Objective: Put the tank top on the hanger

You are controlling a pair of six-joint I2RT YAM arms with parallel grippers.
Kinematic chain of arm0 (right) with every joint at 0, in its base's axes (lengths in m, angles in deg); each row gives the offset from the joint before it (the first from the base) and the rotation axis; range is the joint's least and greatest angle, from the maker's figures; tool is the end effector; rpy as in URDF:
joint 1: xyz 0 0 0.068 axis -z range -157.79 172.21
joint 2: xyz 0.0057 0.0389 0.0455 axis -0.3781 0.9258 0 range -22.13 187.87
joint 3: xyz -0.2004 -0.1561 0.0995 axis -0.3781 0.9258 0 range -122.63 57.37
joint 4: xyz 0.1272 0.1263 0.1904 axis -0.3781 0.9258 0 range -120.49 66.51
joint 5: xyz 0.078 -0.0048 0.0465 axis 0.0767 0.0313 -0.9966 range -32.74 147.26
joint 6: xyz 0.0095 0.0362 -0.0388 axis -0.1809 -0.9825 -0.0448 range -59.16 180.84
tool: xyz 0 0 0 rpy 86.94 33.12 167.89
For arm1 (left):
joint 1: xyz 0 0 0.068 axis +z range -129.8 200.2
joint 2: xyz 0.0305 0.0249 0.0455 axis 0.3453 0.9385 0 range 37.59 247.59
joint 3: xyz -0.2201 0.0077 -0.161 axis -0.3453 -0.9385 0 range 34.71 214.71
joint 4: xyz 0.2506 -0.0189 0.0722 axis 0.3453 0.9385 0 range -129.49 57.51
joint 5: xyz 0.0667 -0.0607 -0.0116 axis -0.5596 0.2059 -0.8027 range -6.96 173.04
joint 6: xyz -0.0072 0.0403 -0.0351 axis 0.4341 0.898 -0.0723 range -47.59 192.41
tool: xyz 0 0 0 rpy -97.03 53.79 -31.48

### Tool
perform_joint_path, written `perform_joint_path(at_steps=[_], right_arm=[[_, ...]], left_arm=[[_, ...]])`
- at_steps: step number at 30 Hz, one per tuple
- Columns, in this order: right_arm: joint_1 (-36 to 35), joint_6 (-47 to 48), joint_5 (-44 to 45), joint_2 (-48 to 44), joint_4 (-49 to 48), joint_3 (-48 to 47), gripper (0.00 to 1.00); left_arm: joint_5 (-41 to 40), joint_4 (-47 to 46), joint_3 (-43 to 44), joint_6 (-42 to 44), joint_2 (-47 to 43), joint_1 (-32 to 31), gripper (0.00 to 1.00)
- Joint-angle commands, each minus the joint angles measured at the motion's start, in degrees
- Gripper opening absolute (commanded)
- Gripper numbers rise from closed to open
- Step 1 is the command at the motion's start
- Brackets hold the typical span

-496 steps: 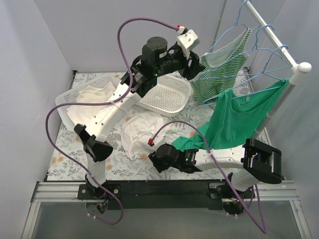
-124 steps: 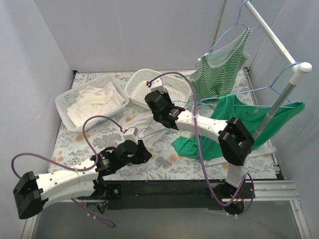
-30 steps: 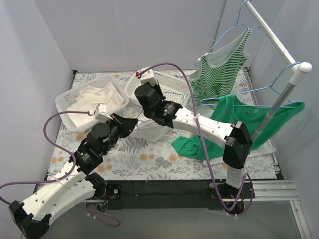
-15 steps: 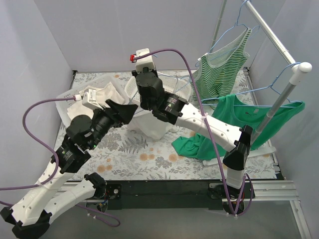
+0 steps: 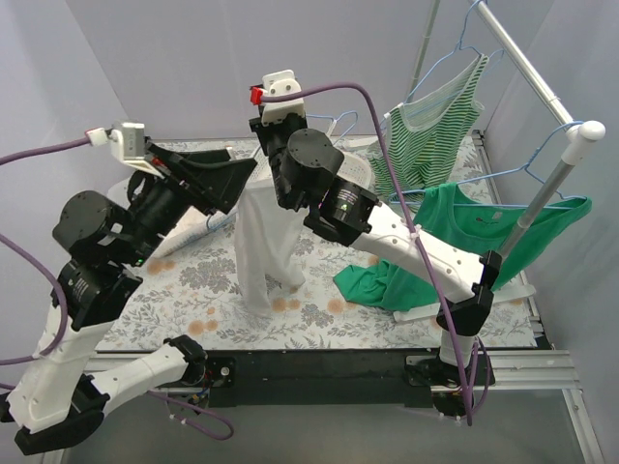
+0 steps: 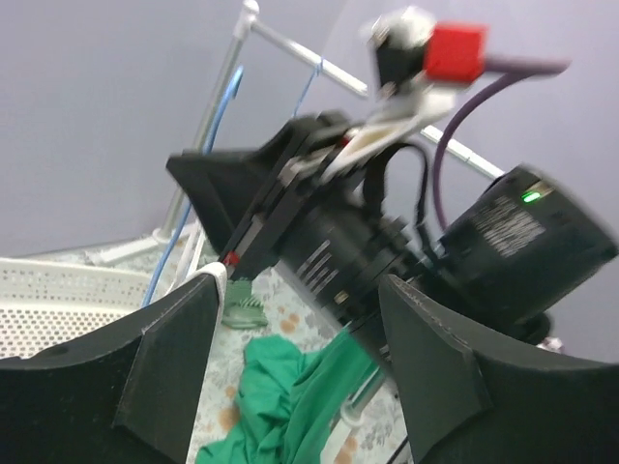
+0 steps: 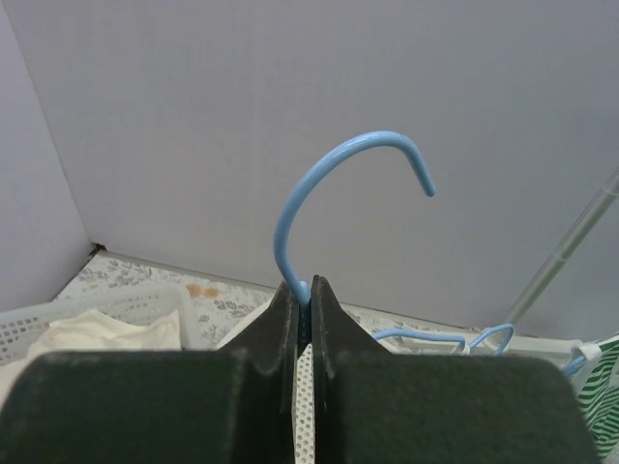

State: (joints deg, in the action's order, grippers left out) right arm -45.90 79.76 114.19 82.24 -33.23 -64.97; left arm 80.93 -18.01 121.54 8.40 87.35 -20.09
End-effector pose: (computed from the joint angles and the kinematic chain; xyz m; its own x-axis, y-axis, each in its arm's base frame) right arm 0.1721 0.3485 0.5349 0.1942 0.0087 -0.9809 -0.1598 0.9869 -0.0229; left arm 0.0881 -0.0730 0.5401 -0.4667 -0.7819 -0.4132 0.4557 0.1879 -0.8701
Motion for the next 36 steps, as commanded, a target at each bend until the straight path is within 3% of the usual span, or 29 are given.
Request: perform_joint_path(at_steps=[1, 3, 5, 11, 17, 20, 28, 36], right_arm=[[0.00, 2.97, 0.11, -2.69, -4.73, -2.02, 0.01], [0.09, 2.36, 0.64, -3.13, -4.73, -0.28, 0.01], [0.09, 1.31, 0.82, -3.91, -4.73, 1.31, 0.01], [0.18, -1.34, 0.12, -4.62, -4.29, 5.18, 0.01], [0.53, -5.20, -1.38, -5.24, -1.92, 6.94, 0.01], [0.88, -7.05, -2.52, -5.59, -0.51, 7.21, 0.01], [0.97, -7.49, -4.28, -6.38, 1.51, 6.50, 0.01], [0.97, -8.02, -5.42, -7.96, 2.21, 8.44, 0.01]], left_arm=[[4.31, 6.64, -1.05, 2.75, 3.59, 0.22, 0.66], [3.52, 10.25, -1.39, 3.10, 4.29, 0.22, 0.69], [4.83, 12.00, -2.54, 3.89, 4.21, 0.22, 0.83], [2.90, 19.73, -3.16, 7.23, 1.23, 0.22, 0.86], [4.92, 28.42, 0.35, 11.01, 1.30, 0.22, 0.83], [3.87, 32.21, 1.06, 10.84, 2.10, 0.22, 0.71], [-9.57, 30.73, 0.27, 10.04, -1.34, 0.22, 0.70], [-8.88, 27.22, 1.06, 16.62, 5.87, 0.22, 0.68]])
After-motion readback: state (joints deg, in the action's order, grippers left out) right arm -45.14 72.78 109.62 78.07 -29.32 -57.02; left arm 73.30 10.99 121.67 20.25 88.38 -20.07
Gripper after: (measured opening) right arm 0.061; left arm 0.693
